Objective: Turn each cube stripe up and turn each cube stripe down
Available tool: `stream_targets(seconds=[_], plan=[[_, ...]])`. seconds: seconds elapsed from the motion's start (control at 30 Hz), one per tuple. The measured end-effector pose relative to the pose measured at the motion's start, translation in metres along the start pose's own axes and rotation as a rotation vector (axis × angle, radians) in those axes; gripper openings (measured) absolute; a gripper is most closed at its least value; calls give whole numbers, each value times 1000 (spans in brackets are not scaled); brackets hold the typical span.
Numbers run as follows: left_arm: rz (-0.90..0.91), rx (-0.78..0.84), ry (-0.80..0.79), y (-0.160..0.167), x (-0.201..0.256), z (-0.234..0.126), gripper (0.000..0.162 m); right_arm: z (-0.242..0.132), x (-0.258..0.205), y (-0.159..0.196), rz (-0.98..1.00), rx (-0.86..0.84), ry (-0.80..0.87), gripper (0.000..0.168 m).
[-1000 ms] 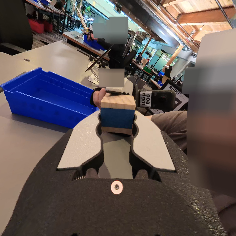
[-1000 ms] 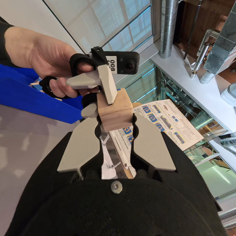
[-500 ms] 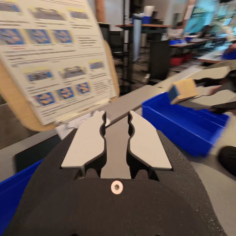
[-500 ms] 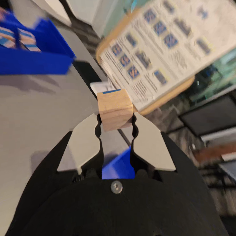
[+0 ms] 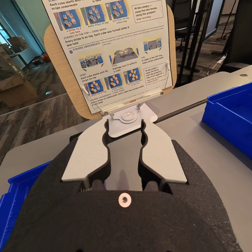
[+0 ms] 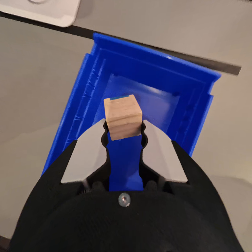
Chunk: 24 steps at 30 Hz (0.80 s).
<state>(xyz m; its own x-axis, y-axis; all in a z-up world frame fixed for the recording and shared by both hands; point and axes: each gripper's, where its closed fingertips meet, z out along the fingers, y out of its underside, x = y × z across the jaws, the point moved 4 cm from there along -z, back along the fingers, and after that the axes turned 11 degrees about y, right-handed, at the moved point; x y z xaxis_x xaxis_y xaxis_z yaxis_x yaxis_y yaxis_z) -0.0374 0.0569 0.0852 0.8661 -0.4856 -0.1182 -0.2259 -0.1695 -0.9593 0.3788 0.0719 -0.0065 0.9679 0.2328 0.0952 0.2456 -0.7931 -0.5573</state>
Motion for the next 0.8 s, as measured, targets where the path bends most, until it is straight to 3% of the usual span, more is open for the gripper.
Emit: stream_targets(seconds=[0.23, 0.6, 0.8], plan=[[27, -49, 7, 4, 3, 3, 45, 28, 13, 16, 97, -133, 1, 47], [31, -74, 85, -1, 11, -2, 44, 72, 27, 48, 80, -408, 211, 47], [50, -110, 110, 2, 17, -1, 44, 87, 37, 56, 100, -460, 258, 48]])
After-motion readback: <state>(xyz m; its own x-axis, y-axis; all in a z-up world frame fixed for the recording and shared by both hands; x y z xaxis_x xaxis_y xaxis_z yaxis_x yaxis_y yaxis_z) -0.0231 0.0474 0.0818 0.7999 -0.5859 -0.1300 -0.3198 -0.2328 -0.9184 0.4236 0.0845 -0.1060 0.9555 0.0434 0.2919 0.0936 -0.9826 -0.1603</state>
